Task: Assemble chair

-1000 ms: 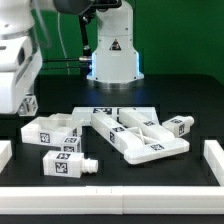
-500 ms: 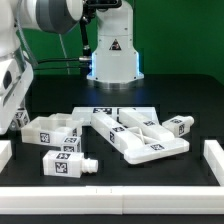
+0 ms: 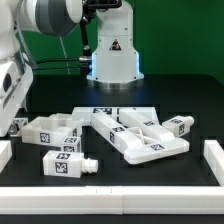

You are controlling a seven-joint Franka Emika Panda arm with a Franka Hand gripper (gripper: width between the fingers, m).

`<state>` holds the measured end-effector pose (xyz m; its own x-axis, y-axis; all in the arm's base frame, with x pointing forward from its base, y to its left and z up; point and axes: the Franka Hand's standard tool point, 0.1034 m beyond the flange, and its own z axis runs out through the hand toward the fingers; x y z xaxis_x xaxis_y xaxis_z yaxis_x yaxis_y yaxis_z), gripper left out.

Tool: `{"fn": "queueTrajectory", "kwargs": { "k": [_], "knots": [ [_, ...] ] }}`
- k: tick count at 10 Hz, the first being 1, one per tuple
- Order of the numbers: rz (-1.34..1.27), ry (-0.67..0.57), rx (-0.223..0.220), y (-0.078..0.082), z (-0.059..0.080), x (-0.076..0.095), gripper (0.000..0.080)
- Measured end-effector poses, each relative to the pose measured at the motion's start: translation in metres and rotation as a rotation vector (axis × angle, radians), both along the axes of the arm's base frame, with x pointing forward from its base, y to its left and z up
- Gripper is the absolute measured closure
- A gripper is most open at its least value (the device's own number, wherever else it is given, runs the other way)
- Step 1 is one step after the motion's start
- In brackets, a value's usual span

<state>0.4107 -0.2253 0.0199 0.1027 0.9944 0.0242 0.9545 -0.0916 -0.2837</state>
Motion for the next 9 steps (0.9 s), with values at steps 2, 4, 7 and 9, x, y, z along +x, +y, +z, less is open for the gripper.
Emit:
{"fn": "queueTrajectory", "kwargs": {
  "k": [2, 4, 7, 9],
  "knots": [
    [-0.013, -0.001, -0.011, 0.0, 0.008, 0.003, 0.0167],
    [-0.098, -0.015, -0.052, 0.01, 0.034, 0.014, 0.0153],
    [-0.291, 0.012, -0.12, 0.049, 0.049, 0.028, 0.0151],
    [-0.279, 0.014, -0.115, 0.053, 0.048, 0.028, 0.0151]
  ]
}}
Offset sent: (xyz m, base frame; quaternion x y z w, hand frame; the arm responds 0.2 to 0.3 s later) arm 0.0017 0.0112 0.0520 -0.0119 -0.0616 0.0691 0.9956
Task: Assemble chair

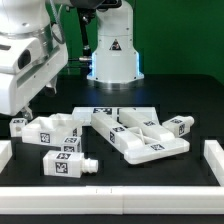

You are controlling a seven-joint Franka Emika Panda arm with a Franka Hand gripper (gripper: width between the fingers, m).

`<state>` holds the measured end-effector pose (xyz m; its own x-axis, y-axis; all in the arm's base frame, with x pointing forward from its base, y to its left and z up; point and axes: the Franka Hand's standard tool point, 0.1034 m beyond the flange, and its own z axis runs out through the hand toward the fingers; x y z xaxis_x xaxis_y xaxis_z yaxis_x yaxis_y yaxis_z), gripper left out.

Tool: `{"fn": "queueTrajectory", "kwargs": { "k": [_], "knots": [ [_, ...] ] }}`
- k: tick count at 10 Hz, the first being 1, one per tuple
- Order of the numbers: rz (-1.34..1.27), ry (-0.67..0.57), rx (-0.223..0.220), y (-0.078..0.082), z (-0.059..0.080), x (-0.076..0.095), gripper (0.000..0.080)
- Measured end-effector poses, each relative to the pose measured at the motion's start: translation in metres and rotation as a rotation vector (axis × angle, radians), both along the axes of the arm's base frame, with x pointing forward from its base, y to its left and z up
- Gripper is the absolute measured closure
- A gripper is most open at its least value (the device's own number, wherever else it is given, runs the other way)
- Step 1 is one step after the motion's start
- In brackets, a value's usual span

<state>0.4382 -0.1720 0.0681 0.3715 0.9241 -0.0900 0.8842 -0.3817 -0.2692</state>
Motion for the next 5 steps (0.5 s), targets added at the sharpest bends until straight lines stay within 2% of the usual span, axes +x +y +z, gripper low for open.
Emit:
{"fn": "queueTrajectory", "kwargs": {
  "k": [2, 3, 5],
  "knots": [
    [0.005, -0.008, 0.0, 0.001, 0.0, 0.0, 0.0151],
    [0.028, -0.067, 0.001, 0.007, 0.001, -0.001, 0.0151],
    [0.072, -0.157, -0.003, 0.022, -0.005, -0.019, 0.0151]
  ]
}}
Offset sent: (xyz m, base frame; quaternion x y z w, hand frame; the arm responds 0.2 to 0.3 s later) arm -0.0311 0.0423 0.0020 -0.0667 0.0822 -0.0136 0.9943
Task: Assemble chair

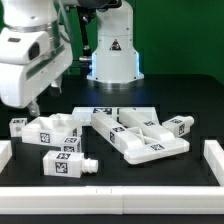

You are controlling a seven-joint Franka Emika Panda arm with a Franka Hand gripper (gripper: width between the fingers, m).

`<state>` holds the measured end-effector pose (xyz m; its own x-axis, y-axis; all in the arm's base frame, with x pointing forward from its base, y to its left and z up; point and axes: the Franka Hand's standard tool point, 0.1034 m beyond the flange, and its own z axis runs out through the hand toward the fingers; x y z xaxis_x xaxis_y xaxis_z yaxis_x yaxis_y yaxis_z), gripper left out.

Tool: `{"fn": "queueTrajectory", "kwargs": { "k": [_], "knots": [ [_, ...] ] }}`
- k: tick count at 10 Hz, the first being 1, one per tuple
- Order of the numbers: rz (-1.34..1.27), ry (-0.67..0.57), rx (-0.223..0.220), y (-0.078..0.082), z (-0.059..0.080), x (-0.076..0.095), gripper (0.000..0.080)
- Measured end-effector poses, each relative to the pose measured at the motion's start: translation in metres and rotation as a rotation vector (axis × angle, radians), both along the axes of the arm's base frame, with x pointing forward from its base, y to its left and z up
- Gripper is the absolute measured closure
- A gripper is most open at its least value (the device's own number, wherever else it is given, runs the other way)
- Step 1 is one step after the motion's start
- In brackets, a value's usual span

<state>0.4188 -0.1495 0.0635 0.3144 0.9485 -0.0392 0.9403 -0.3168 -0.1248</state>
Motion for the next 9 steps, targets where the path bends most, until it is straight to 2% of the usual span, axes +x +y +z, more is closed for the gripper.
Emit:
{"fn": "queueTrajectory", "kwargs": {
  "k": [2, 6, 7, 8, 9],
  "knots": [
    [0.054, -0.06, -0.007, 0.0, -0.007, -0.007, 0.0151],
    [0.054, -0.073, -0.01, 0.0, -0.008, -0.007, 0.0151],
    [0.055, -0.092, -0.014, 0.004, -0.011, -0.01, 0.0151],
    [0.06, -0.113, -0.012, 0.016, -0.019, -0.023, 0.0151],
    [0.066, -0.118, -0.01, 0.02, -0.028, -0.033, 0.0151]
  ]
}}
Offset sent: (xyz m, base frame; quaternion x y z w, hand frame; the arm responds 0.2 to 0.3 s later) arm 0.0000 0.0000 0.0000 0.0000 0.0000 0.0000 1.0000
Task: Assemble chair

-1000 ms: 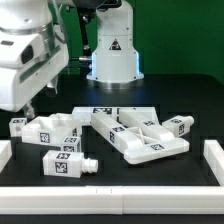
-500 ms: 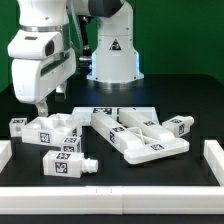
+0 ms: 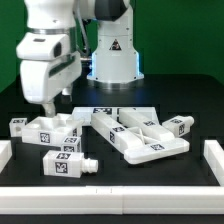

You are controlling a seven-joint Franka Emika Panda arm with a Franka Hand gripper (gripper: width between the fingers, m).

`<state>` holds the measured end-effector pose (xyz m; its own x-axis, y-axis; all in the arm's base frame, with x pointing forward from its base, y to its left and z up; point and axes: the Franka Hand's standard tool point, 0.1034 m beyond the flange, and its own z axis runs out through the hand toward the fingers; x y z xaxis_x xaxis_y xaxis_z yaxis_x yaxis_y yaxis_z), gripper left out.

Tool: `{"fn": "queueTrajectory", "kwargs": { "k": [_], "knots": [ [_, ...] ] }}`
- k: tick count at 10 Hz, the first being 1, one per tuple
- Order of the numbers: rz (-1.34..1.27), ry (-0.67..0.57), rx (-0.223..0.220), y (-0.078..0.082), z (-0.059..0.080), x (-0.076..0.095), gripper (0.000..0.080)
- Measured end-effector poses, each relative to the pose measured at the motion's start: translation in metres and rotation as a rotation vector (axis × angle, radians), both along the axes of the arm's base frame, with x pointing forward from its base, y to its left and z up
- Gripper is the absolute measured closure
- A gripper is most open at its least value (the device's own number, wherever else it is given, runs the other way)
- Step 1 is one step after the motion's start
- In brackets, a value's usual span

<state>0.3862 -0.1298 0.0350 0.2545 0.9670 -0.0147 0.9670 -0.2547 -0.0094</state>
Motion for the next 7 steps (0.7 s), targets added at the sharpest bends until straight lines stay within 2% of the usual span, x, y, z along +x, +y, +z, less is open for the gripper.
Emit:
{"fn": "queueTrajectory", "kwargs": {
  "k": [4, 7],
  "knots": [
    [-0.004, 0.013, 0.007, 0.0, -0.026, -0.006, 0.0151],
    [-0.004, 0.016, 0.008, 0.001, -0.029, -0.008, 0.016]
  ]
}}
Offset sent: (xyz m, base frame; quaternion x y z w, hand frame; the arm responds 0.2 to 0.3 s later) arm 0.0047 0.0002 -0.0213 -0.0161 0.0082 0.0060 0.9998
